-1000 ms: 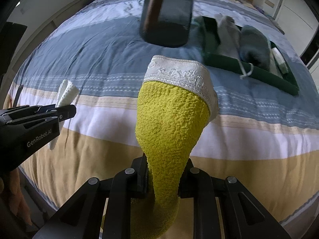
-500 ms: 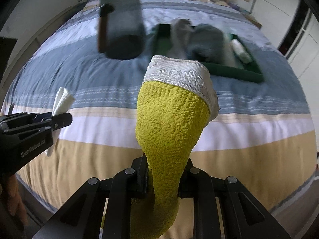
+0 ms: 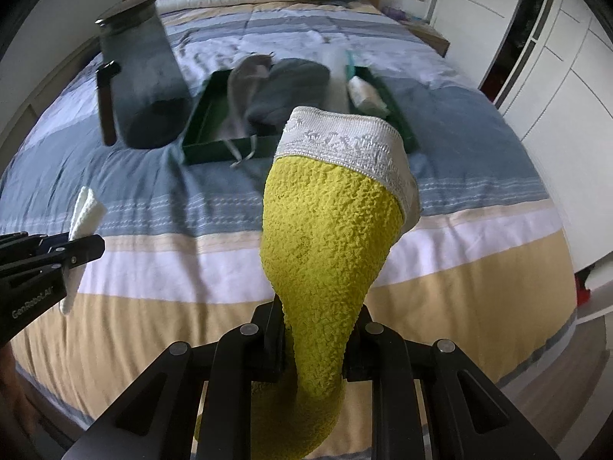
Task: Organize soft objects
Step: 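Lift the white cloth with the left gripper while the right gripper lifts the yellow towel toward the tray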
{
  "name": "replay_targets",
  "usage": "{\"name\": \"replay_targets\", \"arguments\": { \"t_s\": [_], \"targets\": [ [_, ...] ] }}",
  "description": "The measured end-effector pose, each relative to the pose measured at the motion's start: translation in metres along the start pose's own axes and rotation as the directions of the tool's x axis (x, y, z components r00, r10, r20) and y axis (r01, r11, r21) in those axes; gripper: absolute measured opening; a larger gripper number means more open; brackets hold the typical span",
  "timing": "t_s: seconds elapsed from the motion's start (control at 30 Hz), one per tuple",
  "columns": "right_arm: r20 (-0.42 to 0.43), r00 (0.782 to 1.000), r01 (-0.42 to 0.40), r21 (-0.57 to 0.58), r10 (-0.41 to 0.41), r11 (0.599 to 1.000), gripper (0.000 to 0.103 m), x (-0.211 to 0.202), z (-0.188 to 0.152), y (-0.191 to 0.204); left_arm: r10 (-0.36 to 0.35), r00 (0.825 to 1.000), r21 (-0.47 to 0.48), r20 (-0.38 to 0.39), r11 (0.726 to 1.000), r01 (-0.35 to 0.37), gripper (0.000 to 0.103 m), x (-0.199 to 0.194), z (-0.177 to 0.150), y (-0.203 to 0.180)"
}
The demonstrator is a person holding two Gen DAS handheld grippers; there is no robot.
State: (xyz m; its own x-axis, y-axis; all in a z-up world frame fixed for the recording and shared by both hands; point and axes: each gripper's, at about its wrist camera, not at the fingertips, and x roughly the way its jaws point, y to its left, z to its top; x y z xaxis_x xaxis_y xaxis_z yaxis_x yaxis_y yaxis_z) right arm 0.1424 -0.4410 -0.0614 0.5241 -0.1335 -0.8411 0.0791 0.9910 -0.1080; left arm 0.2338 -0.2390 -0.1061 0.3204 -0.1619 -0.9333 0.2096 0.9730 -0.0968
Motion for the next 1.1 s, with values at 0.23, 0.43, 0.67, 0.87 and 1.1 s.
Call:
{"name": "replay_targets", "arguments": {
  "t_s": [0.23, 0.43, 0.67, 0.87, 1.1],
  "targets": [
    [0.052, 0.998, 0.03, -0.005, -0.03, 1.0, 0.019, 0.002, 0.025, -0.022, -0.025, 0.999, 0.015, 0.039, 1.0, 0.025, 0.014, -0.005, 0.03, -0.017],
    [0.114, 0.992, 0.05, -0.016, -0.048, 0.999, 0.019, 0.006, 0.056, -0.037, -0.043, 0.994, 0.009, 0.098, 0.999, 0.043, 0.014, -0.016, 0.059, -0.027],
    [0.176, 0.983, 0.054, -0.058, -0.043, 0.997, 0.019, 0.016, 0.091, -0.044, -0.049, 0.983, -0.004, 0.177, 0.999, 0.05, 0.014, -0.018, 0.102, -0.028],
    [0.236, 0.97, 0.075, -0.096, -0.05, 0.993, 0.019, 0.033, 0.119, -0.045, -0.035, 0.975, -0.034, 0.221, 0.998, 0.043, 0.014, -0.011, 0.135, -0.023],
    [0.296, 0.953, 0.107, -0.131, -0.064, 0.986, 0.019, 0.06, 0.153, -0.041, 0.0, 0.964, -0.07, 0.267, 0.997, 0.019, 0.014, 0.001, 0.171, -0.021]
  ]
}}
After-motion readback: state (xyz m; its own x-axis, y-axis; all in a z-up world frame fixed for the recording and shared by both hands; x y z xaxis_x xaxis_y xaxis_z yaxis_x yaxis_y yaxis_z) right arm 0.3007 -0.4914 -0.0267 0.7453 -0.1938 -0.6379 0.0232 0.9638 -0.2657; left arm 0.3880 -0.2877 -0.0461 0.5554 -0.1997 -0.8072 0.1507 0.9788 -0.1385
